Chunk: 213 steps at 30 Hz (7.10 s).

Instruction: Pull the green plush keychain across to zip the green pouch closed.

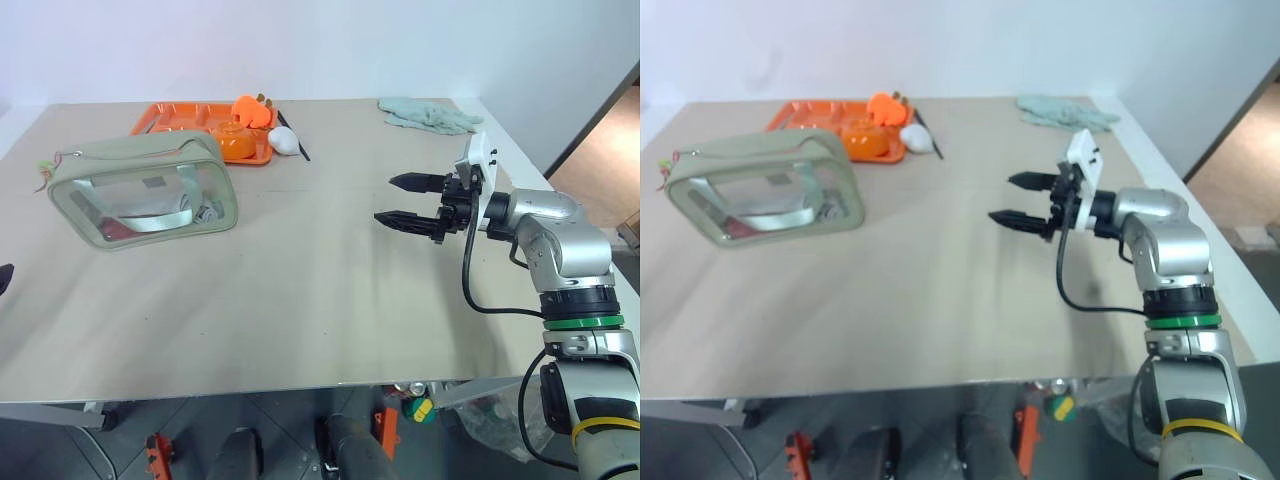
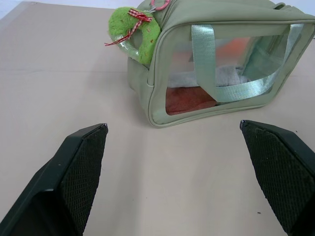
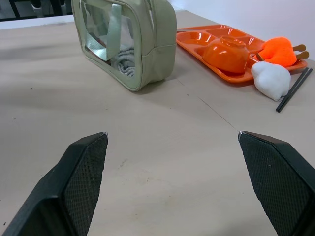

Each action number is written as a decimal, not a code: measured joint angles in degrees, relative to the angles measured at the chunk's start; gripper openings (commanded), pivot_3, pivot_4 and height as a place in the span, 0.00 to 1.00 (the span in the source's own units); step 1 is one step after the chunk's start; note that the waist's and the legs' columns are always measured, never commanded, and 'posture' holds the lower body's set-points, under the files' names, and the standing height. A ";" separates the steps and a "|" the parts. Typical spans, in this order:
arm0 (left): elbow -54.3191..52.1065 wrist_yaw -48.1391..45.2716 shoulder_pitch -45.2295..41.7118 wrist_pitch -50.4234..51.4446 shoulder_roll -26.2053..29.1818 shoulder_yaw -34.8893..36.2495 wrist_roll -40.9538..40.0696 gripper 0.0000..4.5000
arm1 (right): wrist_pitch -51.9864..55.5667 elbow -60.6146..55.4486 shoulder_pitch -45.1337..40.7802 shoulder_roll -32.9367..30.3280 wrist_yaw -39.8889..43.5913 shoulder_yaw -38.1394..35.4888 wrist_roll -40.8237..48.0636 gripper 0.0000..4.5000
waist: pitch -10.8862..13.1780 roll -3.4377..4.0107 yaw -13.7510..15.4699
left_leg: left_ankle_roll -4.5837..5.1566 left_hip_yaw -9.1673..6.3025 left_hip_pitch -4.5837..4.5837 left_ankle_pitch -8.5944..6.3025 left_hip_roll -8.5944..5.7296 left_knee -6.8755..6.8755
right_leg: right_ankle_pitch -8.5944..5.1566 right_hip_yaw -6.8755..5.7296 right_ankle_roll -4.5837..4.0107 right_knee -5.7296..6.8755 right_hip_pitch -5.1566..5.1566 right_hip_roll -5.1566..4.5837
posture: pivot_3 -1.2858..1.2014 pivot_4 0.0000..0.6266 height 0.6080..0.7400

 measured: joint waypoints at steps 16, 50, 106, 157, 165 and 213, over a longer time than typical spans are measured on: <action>-3.04 1.06 -13.82 1.08 5.58 -9.86 -0.85 0.99 | -0.56 0.43 -0.70 1.82 -0.37 1.22 -1.79 0.97 | -0.05 -0.09 0.13 | 0.00 0.04 0.02 0.00 0.00 0.15 | 0.12 0.11 0.12 0.14 0.02 0.09 | 0.52 0.24 1.00; 62.40 -40.39 -88.39 -36.35 6.16 -72.93 49.79 0.88 | 9.47 -21.30 6.88 -0.26 -1.75 4.86 2.45 0.98 | -0.06 -0.10 0.07 | 0.60 0.14 -0.56 -0.36 -0.04 1.23 | 0.15 0.37 0.29 0.72 -0.37 0.26 | 0.52 0.24 1.00; 23.26 -46.66 -83.70 -23.32 -3.80 -78.67 42.60 0.31 | 18.73 -22.66 0.59 -1.43 -7.68 -13.68 26.31 0.98 | -0.04 -0.11 0.03 | 0.74 0.13 -0.75 -0.38 -0.13 2.04 | 0.31 0.55 0.55 1.15 -0.35 0.23 | 0.52 0.24 1.00; 7.78 -30.05 -26.59 13.11 13.69 -21.22 7.97 0.99 | 10.05 -22.85 1.88 8.90 -5.99 14.30 4.55 0.98 | -0.09 -0.12 -1.39 | 0.87 0.20 -0.41 -0.34 0.08 1.67 | 0.30 0.54 0.23 1.13 -0.36 0.37 | 0.52 0.24 1.00; 3.08 -26.07 -26.16 14.85 13.35 -21.20 3.61 1.00 | 6.31 -16.14 1.73 11.59 -6.43 14.63 -0.07 0.58 | -0.10 -0.13 -1.41 | 0.87 0.22 -0.40 -0.34 0.07 1.64 | 0.30 0.55 0.22 1.13 -0.36 0.36 | 0.52 0.24 1.00; 9.70 -13.50 -33.46 11.04 5.30 -34.78 3.59 1.00 | 1.27 -9.59 -1.40 1.80 8.74 9.67 -0.23 0.01 | -0.09 -0.14 -1.56 | 0.86 0.25 -0.13 -0.34 0.08 1.13 | 0.14 0.61 0.04 1.11 -0.30 0.43 | 0.52 0.24 1.00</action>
